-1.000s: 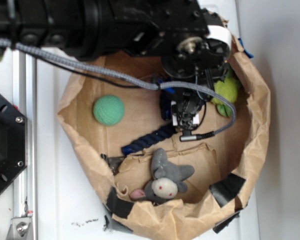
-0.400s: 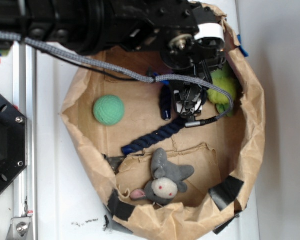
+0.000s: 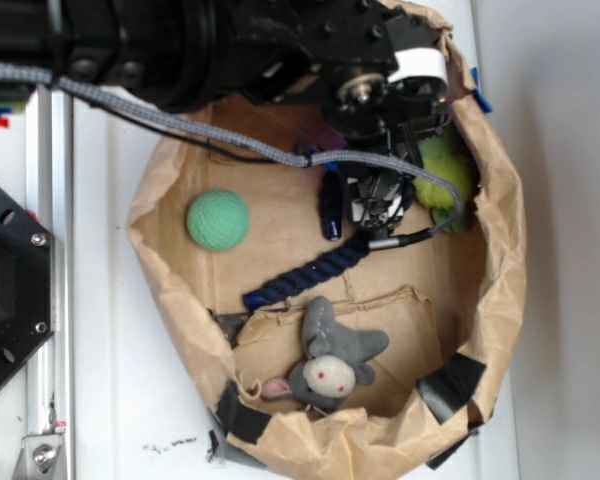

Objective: Grab the blue rope.

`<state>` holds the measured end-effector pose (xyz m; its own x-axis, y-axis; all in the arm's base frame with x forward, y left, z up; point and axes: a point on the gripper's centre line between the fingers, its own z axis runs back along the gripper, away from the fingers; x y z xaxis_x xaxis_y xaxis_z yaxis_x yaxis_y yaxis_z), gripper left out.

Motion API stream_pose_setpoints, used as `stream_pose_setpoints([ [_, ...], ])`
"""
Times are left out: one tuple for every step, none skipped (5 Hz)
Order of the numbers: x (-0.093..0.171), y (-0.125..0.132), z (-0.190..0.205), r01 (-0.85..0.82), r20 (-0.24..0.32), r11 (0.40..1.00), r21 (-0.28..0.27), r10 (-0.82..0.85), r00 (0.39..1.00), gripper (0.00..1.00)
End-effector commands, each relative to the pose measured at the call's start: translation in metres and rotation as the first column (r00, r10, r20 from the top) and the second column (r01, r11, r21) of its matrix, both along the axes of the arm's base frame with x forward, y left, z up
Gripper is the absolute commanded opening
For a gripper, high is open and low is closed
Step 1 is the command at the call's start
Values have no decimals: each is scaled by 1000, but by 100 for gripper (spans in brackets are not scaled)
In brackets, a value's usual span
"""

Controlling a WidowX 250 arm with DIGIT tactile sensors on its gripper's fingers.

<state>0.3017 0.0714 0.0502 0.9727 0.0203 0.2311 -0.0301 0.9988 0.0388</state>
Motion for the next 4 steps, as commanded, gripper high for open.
stream_pose_setpoints([
  [2,9,1,78,-28,996,44,-77,997,100],
  [2,9,-7,77,-42,994,82,-74,996,100],
  [4,8,-17,81,-47,989,122,-75,996,100],
  [7,5,-25,67,-39,989,131,-63,997,100],
])
